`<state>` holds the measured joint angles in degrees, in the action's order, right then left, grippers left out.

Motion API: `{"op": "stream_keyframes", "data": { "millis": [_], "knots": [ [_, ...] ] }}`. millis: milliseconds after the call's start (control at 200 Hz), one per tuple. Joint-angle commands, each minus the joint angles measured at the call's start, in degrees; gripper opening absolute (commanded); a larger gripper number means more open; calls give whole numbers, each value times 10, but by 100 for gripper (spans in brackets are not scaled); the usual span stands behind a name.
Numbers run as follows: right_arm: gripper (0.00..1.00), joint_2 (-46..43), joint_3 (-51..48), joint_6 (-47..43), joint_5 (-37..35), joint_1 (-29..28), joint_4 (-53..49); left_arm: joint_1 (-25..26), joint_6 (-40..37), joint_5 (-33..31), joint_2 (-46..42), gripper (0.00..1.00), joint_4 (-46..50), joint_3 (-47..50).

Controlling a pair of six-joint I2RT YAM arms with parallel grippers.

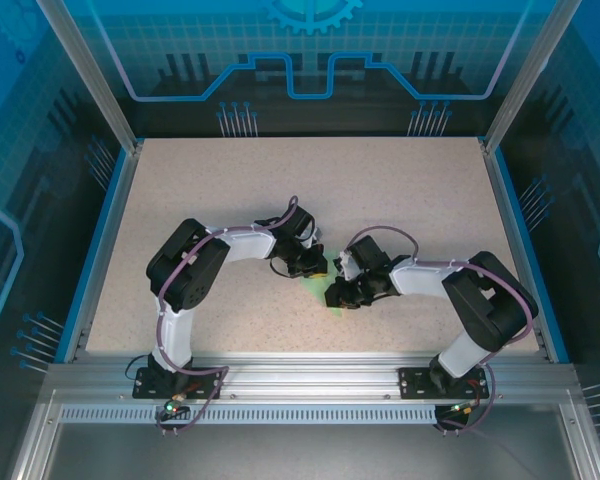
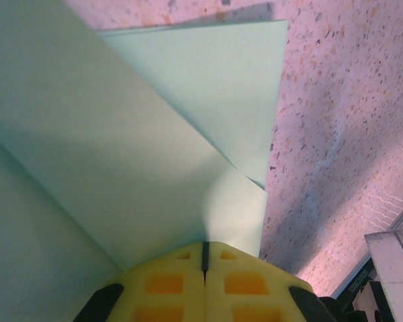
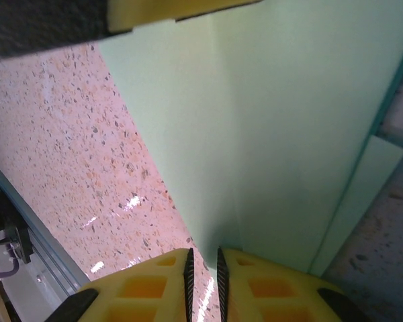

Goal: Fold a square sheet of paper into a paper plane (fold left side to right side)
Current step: Fourth fold the wing at the center of the table.

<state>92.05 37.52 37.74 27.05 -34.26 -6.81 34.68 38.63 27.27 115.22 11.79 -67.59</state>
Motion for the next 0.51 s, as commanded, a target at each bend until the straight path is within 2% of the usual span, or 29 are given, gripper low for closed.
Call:
{"op": "stream_keyframes", "data": {
  "millis": [0,500],
  "knots": [
    [19,2,-27,9,-2,-14,-58,3,-11,-51,13,3,68,21],
    [17,-53,-75,30,-3,-25,-72,3,-11,-56,18,3,74,17]
  ]
}}
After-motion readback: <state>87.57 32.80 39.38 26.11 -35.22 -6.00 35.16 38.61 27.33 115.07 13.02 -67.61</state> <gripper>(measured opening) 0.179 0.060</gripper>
